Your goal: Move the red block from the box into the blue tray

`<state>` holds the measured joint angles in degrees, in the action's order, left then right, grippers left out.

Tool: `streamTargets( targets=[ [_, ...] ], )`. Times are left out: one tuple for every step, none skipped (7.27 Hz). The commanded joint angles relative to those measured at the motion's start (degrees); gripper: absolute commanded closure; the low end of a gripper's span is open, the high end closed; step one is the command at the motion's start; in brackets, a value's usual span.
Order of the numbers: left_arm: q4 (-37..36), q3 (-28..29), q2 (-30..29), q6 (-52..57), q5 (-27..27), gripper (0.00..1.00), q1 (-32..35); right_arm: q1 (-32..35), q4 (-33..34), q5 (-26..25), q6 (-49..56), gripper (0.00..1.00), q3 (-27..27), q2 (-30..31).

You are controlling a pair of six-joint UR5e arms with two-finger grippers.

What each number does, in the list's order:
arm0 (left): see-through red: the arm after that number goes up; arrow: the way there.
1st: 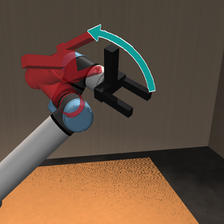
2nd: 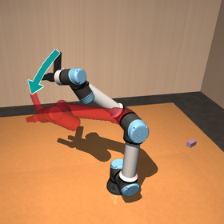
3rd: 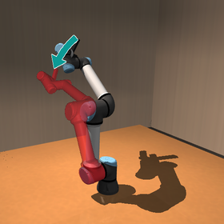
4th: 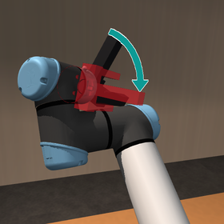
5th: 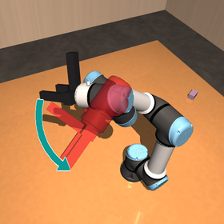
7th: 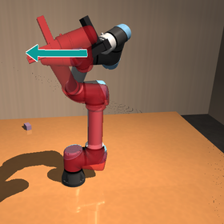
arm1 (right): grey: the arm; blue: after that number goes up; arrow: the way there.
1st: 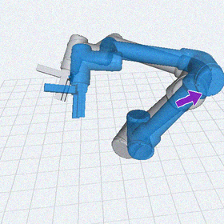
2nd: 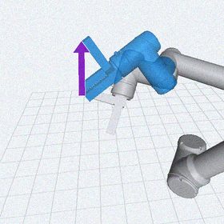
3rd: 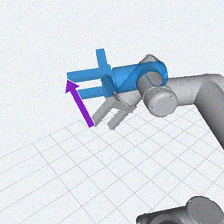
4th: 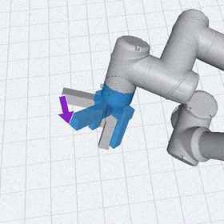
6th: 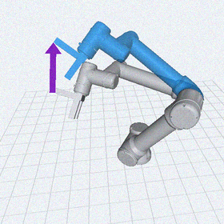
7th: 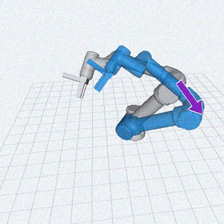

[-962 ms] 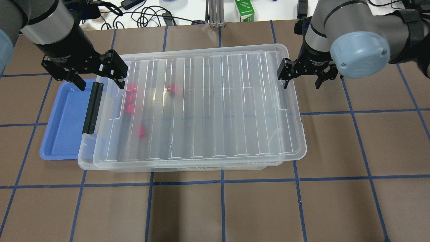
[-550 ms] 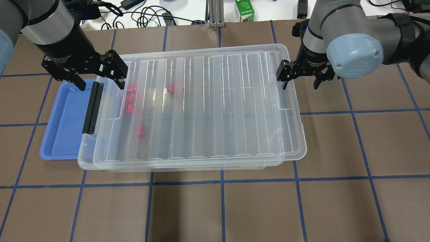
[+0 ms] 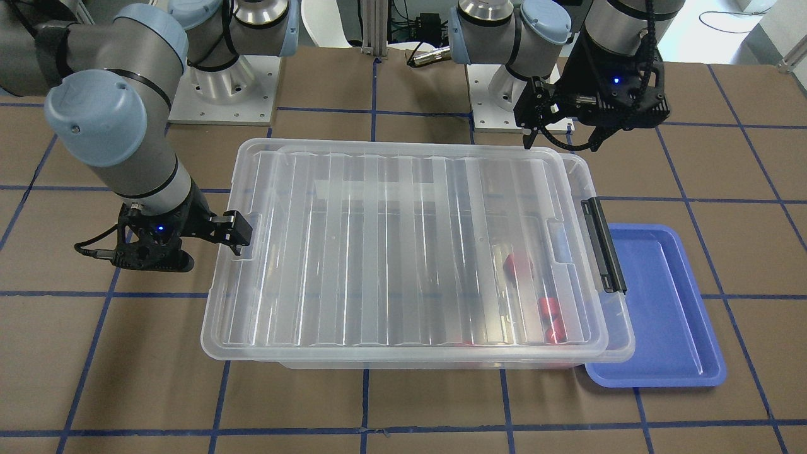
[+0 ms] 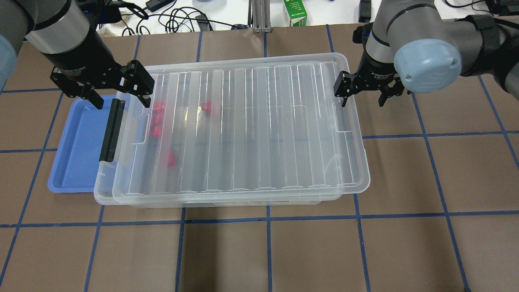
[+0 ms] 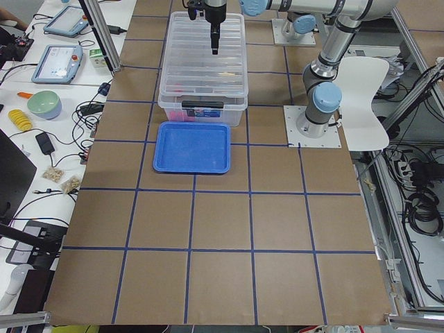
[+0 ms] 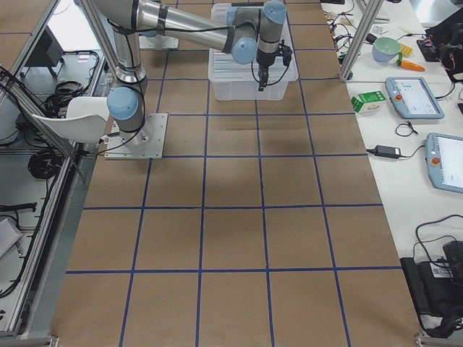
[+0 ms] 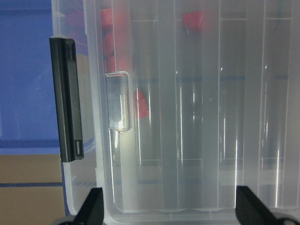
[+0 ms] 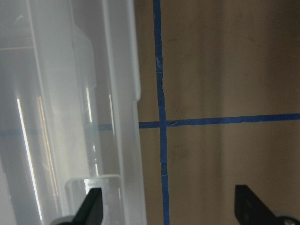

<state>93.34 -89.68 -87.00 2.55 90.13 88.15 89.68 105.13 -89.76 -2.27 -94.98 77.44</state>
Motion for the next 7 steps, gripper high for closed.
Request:
streamTargets(
  targets=[
    [0.00,-0.06,-0.01,0.00,-0.04,0.00,0.00,-0.03,1.74,-0.16,-0.10,0.00,-0.47,-0.01],
    [0.00,-0.06,-0.01,0.00,-0.04,0.00,0.00,-0.12,1.75,-0.24,-0.01,0.00,-0.47,-0.01],
    [0.00,-0.06,-0.01,0.00,-0.04,0.00,0.00,-0.30,1.83,-0.24,0.08,0.00,-0.56,-0.09],
    [0.00,0.03,0.08,0.00,-0.04,0.00,0.00,-0.91,1.75,-0.16,0.08,0.00,-0.56,-0.09],
    [0.00,0.20,-0.01,0.00,0.05,0.00,0.00,-0.91,1.75,-0.16,0.08,0.00,-0.56,-0.27],
    [0.00,0.20,-0.01,0.00,0.05,0.00,0.00,-1.00,1.75,-0.16,0.08,0.00,-0.56,-0.70],
    [0.00,0.20,-0.01,0.00,-0.04,0.00,0.00,-1.09,1.75,-0.16,0.08,0.00,-0.56,-0.88]
  ],
)
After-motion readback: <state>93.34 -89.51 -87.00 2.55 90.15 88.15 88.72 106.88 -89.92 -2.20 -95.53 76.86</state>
